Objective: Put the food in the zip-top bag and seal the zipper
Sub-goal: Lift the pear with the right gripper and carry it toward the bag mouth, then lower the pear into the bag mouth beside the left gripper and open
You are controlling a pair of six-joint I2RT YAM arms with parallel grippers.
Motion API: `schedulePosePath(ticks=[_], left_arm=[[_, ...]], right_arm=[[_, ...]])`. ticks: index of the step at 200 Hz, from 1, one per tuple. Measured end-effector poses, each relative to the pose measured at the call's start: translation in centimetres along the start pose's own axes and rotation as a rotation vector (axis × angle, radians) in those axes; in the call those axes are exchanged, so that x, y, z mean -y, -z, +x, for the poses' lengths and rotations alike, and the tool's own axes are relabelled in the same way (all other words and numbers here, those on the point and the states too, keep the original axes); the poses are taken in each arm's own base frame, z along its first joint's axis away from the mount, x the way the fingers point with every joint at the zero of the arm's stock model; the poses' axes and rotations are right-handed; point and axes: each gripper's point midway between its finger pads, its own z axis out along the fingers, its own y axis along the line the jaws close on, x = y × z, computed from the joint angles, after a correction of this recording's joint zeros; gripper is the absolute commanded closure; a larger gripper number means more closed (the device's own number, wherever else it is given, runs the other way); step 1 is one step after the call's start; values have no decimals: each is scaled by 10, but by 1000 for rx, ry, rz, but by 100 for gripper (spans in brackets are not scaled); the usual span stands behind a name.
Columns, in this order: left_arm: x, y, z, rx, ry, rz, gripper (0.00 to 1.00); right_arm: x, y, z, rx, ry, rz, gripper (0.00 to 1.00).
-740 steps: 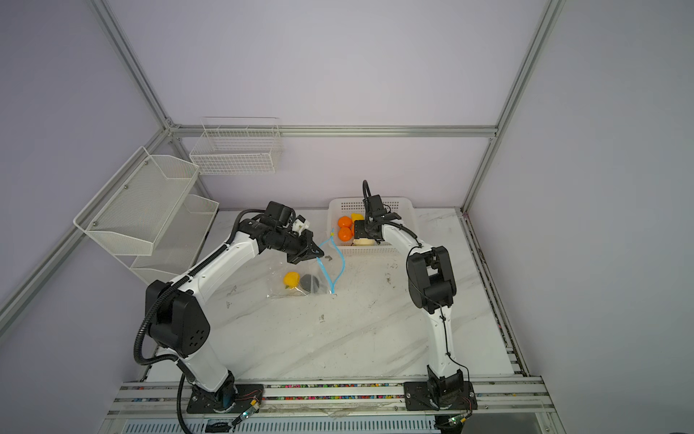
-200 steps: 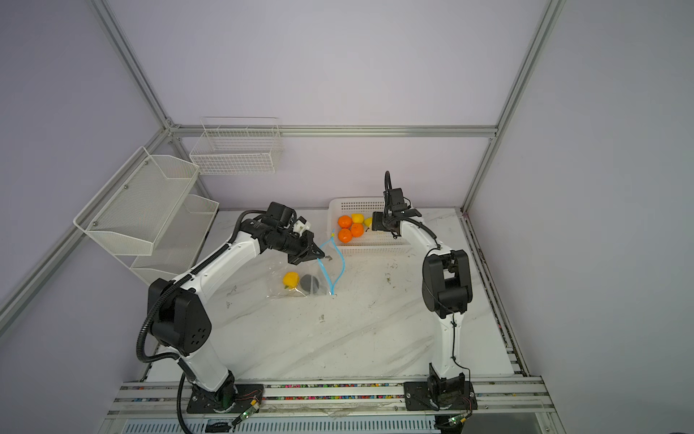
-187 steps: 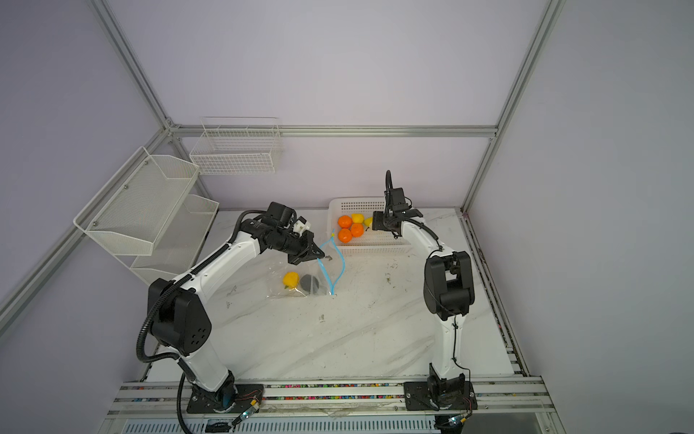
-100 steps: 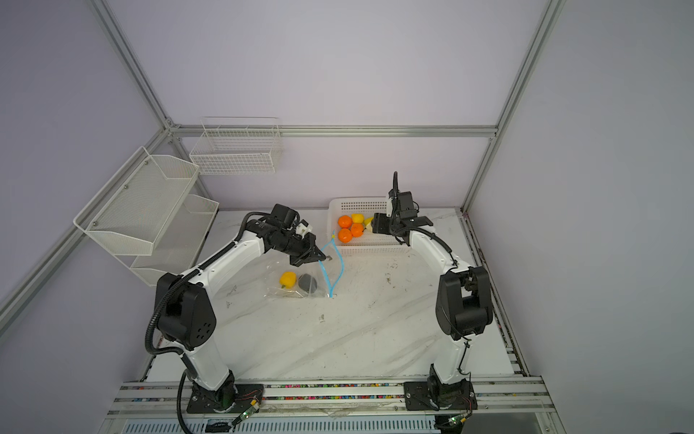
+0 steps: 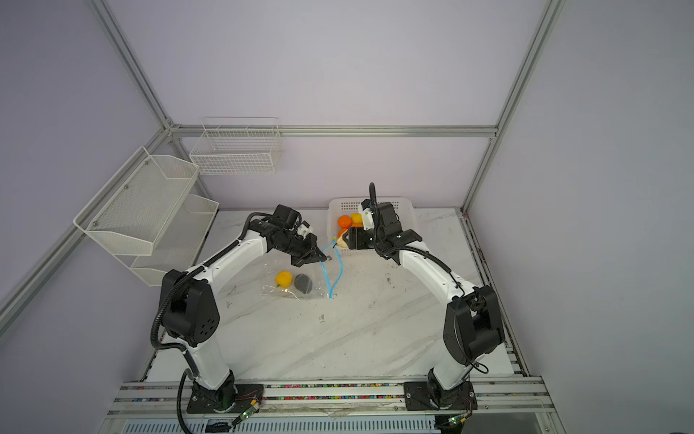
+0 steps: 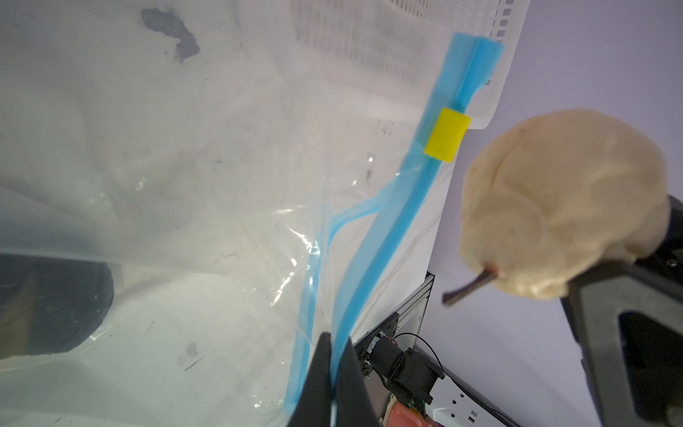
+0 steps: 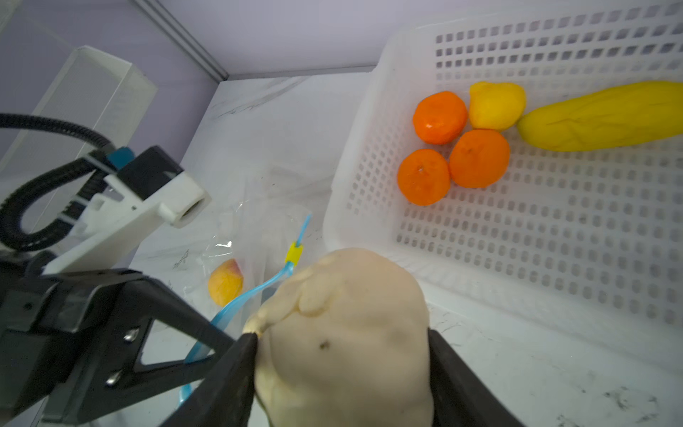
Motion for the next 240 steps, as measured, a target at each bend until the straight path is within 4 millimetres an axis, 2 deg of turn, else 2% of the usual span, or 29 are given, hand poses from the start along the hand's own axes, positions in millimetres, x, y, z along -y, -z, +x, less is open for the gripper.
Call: schedulePosePath(ticks=[21,85,153,240], left_arm=[[0,0,0,0,5,0,100],[0,0,0,1,7,1,100],[4,6,0,16,7,3,100],[12,13,3,27,-2,18,100]], right_arm=[[-12,-3,12,-29,6,-26,32],[-14,-5,31,-71,10,-4,33],[-33,-12,52,-111,53,-18,33],[-37,-17,63,-142,79,-47,33]])
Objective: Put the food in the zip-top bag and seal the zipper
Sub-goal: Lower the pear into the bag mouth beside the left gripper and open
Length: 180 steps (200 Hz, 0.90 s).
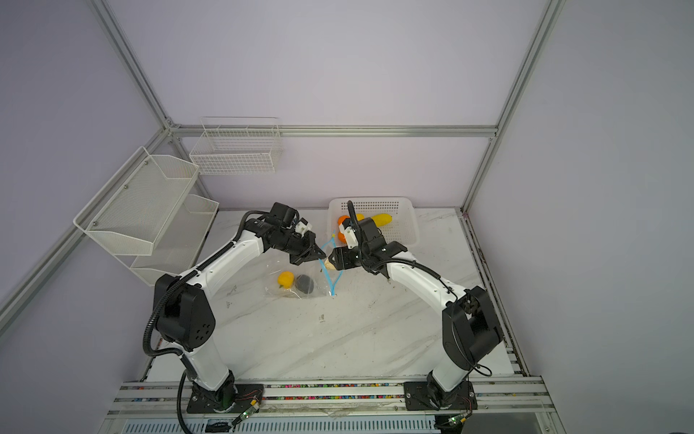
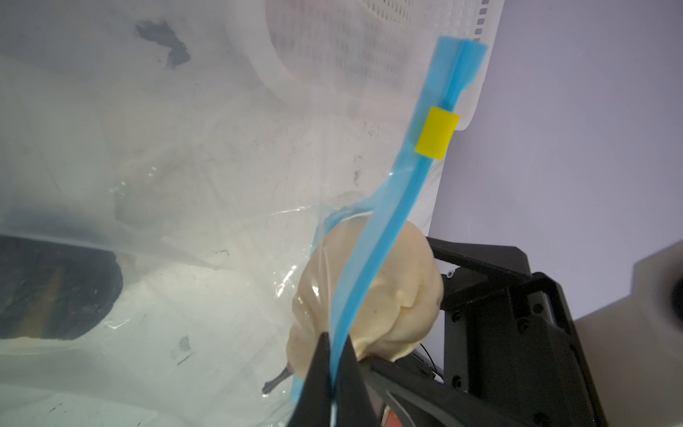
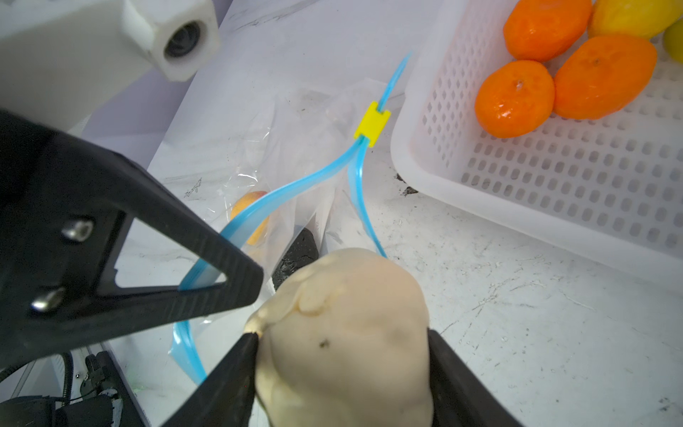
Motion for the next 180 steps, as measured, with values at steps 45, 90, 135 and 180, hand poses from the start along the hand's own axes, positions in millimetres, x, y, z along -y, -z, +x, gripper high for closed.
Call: schedulePosePath(ticks=[45,90,135,180], left_arm=[[1,-1,1,-2,3,1,100],[2,-1,1,-2,3,2,100],[2,-1,1,-1,6,4,100],[3,-1,0,2,4,8,100]], right_arm=[[-2,-11,9,-29,13,-26,33],[2,-25,20,-60,8,-35,32],[0,-28,21,-61,8,-55,29],[-2,-30,22,-66,9,-71,23]])
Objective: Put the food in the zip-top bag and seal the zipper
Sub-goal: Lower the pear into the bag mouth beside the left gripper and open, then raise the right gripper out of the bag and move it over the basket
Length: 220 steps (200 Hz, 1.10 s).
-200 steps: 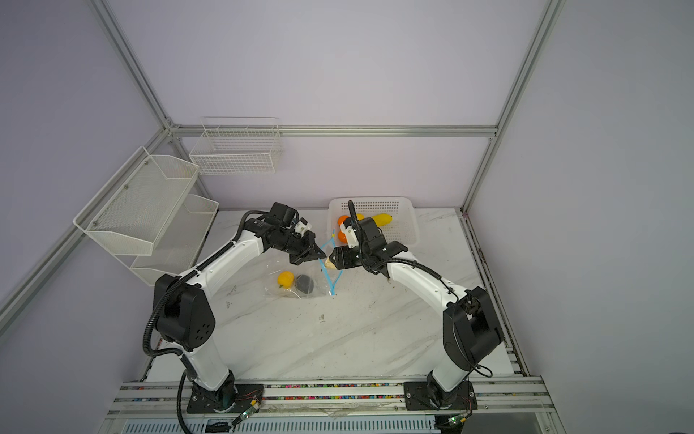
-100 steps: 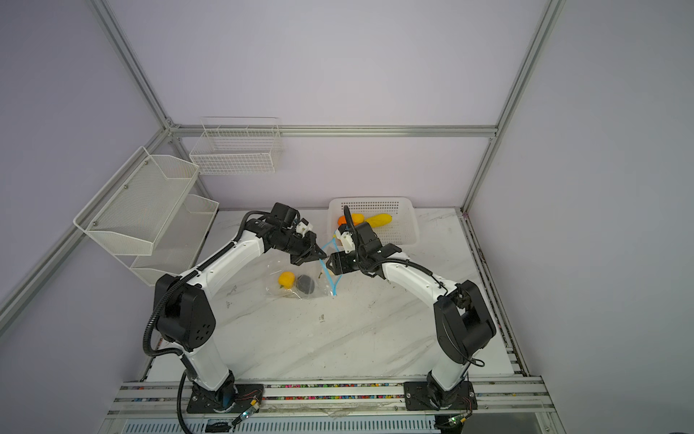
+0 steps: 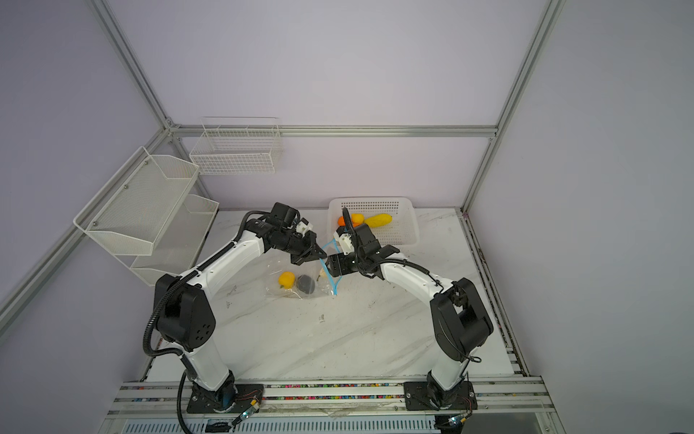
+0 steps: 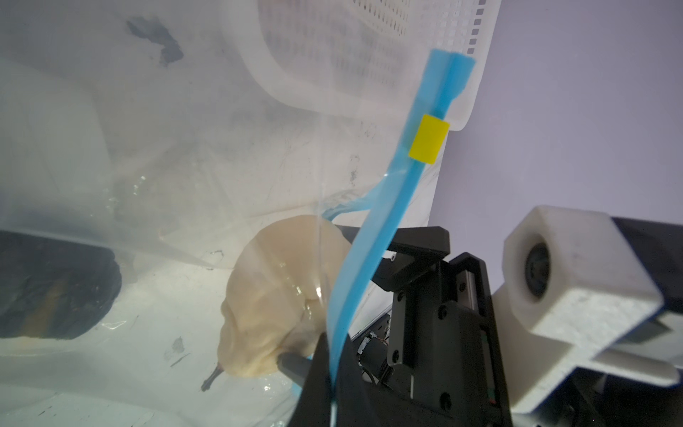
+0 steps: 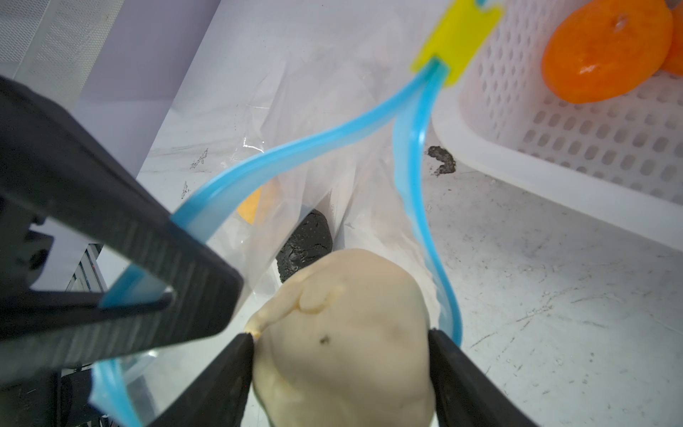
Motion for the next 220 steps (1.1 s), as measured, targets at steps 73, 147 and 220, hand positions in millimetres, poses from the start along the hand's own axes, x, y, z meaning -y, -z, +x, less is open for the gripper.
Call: schedulePosePath(ticks=[73,147,220], left_arm=[[0,0,0,0,-1,1,100],[1,0,-1,3,-4,3,100],[2,0,-3,10,-9,9,100]], right_arm=[[1,-2,1,-4,-2,1,19],[0,7,-4,15,5,20,19],[-4,39,-25,110,22,55,21]])
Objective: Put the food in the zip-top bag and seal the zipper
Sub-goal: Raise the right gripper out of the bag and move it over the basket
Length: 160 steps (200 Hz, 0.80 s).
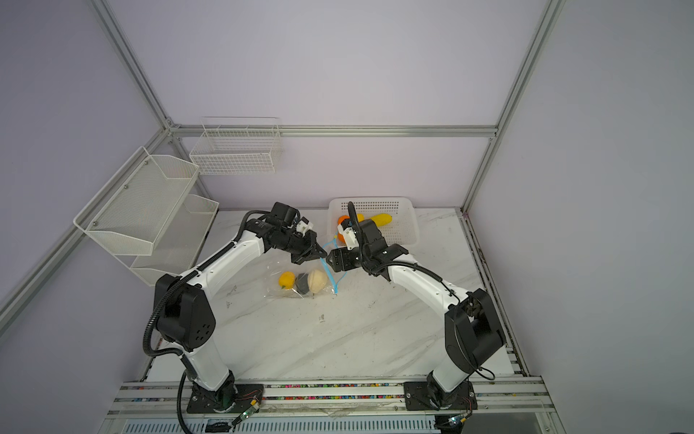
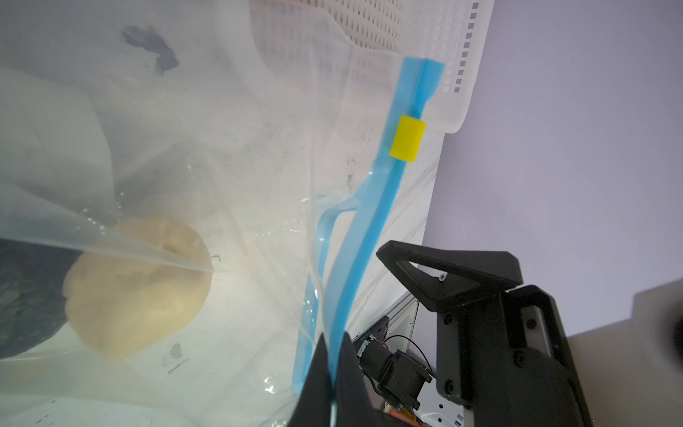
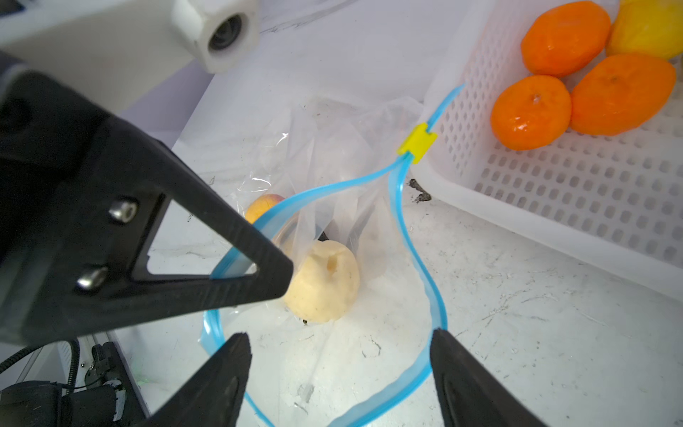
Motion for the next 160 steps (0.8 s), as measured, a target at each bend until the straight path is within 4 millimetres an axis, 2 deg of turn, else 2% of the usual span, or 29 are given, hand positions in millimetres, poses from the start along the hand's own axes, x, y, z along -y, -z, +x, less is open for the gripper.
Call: schedulePosePath(ticks=[79,160], left_arm=[[0,0,-1,4,-1,2,100],[-2,3,-6,16,3,5,100]], right_arm=[[25,13,-14,45,-25,62,22],[32,14,-16,55,-23,90,23]])
